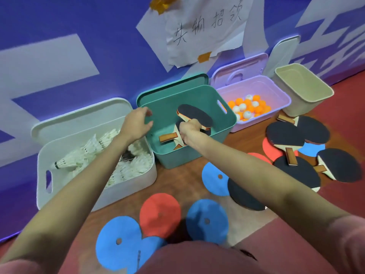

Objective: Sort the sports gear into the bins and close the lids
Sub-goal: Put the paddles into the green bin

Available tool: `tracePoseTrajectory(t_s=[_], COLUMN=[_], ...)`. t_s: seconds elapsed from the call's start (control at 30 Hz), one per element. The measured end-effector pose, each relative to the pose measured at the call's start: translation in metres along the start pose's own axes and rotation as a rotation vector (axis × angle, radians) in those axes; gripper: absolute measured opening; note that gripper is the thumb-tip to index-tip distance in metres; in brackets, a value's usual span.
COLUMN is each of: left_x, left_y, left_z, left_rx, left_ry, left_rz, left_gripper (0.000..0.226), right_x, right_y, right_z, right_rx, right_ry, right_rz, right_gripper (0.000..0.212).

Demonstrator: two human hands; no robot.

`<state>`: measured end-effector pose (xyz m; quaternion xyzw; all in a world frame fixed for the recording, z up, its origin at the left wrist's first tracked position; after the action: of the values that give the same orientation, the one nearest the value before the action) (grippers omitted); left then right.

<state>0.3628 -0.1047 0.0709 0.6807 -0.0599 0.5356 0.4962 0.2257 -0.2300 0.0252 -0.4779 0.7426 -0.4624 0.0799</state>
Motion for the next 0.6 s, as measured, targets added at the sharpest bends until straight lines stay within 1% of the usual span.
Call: tracePoseTrajectory(t_s=[0.07,0.13,0.17,0.23,0.27,0.3,0.4,0.53,0.6], left_x=[0.011,0.016,0.018,0.02,0.021,0.02,0.02,0.021,0.021], left_y=[-0.004,-0.009,-0.01,-0.013,-0.013,-0.014,-0.016,-0.012,-0.008], left_z=[-0.018,-0.034,-0.041,-0.053,-0.057,-0.062,-0.07,-0.076,-0.08], left_rx=[-0.008,0.006,0.017,0.036,0.046,0.055,0.079,0.082,0.076], left_ry=[0.036,0.053,0.059,0.067,0.069,0.071,0.077,0.098,0.118], left_rz=[-0.044,-0.063,-0.072,-0.097,-0.113,-0.125,-0.146,-0.171,-0.183], left_gripper=[0.028,0.028,0.028,0.028,0.028,0.028,0.028,0.029,0.029], right_x=[-0.009,-0.016,-0.019,-0.02,-0.021,-0.024,-0.034,-0.048,-0.047], right_y=[-0.001,0.006,0.008,0.016,0.018,0.02,0.022,0.025,0.026], right_z=[-0.003,0.006,0.013,0.027,0.03,0.035,0.047,0.058,0.072], right_rx=[0.05,0.063,0.043,-0.069,-0.124,-0.142,-0.124,-0.049,-0.048], right_ry=[-0.099,-0.091,-0.039,0.138,0.2,0.226,0.199,0.027,0.021], right_rz=[-0.043,-0.069,-0.106,-0.198,-0.236,-0.284,-0.437,-0.522,-0.581], right_gripper=[0.017,0.028,0.034,0.042,0.044,0.045,0.037,0.035,0.027])
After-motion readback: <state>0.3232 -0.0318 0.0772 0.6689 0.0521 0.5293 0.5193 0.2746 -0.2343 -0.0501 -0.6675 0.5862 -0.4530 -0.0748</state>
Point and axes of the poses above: each hand's wrist, its own z-axis towards the middle knuckle, its own x-axis out of the back of the hand, y = z × x, the point moved 7 cm from there along z, towards the middle knuckle, and after that the axes turned 15 degrees about -z, right-handed, at the moved point
